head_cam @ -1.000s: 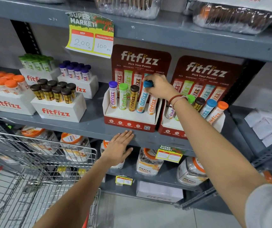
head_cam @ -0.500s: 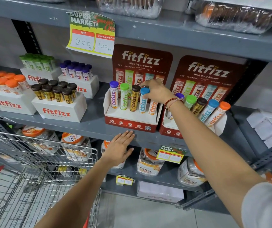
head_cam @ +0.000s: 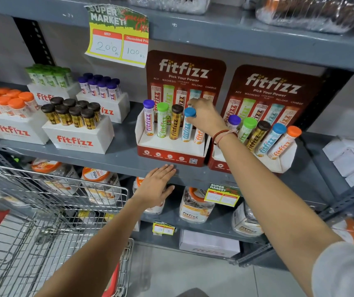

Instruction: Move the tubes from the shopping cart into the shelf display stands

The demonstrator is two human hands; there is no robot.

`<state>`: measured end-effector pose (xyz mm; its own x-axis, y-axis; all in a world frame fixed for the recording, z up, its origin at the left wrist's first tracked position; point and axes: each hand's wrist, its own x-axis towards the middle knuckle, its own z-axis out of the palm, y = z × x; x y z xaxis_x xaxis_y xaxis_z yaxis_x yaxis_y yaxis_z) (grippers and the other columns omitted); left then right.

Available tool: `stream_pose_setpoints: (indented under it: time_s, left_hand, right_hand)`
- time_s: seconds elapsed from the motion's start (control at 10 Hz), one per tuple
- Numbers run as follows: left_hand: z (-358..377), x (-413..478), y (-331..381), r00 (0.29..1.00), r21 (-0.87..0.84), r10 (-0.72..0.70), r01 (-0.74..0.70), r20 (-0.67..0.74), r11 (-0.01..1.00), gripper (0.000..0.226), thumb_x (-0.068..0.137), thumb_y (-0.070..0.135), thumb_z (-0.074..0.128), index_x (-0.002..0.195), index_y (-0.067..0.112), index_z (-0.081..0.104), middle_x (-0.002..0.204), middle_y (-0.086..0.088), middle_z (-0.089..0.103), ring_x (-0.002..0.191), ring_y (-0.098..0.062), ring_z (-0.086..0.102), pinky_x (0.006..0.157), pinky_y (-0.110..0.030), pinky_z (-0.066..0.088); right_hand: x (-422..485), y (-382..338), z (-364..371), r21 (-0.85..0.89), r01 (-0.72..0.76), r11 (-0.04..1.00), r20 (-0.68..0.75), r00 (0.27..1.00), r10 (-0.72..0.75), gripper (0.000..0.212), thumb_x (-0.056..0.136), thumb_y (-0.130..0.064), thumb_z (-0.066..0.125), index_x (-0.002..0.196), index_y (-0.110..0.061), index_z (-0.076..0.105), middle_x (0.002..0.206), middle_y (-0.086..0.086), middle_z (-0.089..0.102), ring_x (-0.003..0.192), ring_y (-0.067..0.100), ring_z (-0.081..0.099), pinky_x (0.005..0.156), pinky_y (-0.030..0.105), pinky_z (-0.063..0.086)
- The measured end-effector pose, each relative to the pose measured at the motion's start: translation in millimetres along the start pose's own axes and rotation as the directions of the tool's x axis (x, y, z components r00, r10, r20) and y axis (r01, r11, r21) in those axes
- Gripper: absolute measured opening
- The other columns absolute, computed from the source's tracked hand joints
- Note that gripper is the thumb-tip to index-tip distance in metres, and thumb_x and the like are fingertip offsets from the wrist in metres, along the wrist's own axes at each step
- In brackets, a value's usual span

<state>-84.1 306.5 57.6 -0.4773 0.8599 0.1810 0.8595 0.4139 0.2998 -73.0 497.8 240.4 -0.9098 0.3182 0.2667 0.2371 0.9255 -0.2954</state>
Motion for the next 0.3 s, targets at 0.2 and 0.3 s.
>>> stream_pose_setpoints:
  time_s: [0.2, 0.3]
  left_hand:
    - [-51.3, 19.1, 17.6, 0.996, -0.067, -0.039, 0.044, 0.077, 0.997, 0.039, 0.092, 0.026, 0.050, 0.129, 0.013, 0.046, 0.133, -0.011, 0.053, 0.121, -0.028, 0.047, 0.099, -0.046, 0.042]
    - [-101.5, 31.1, 37.5, 0.994, -0.102, 0.046, -0.056, -0.095, 0.993, 0.037, 0.092, 0.026, 0.051, 0.125, 0.011, 0.050, 0.129, -0.010, 0.057, 0.119, -0.025, 0.050, 0.098, -0.041, 0.043]
  right_hand:
    - [-44.2, -8.9, -15.0, 0.043, 0.021, 0.999, -0.207, 0.978, -0.012, 0.036, 0.088, -0.019, 0.060, 0.123, -0.011, 0.057, 0.119, 0.008, 0.060, 0.107, 0.022, 0.059, 0.087, 0.031, 0.050]
    - [-81.7, -10.6, -44.2, 0.076, 0.068, 0.995, -0.296, 0.954, -0.042, 0.027, 0.089, -0.023, 0.060, 0.114, -0.013, 0.064, 0.108, 0.003, 0.064, 0.095, 0.018, 0.061, 0.080, 0.027, 0.051]
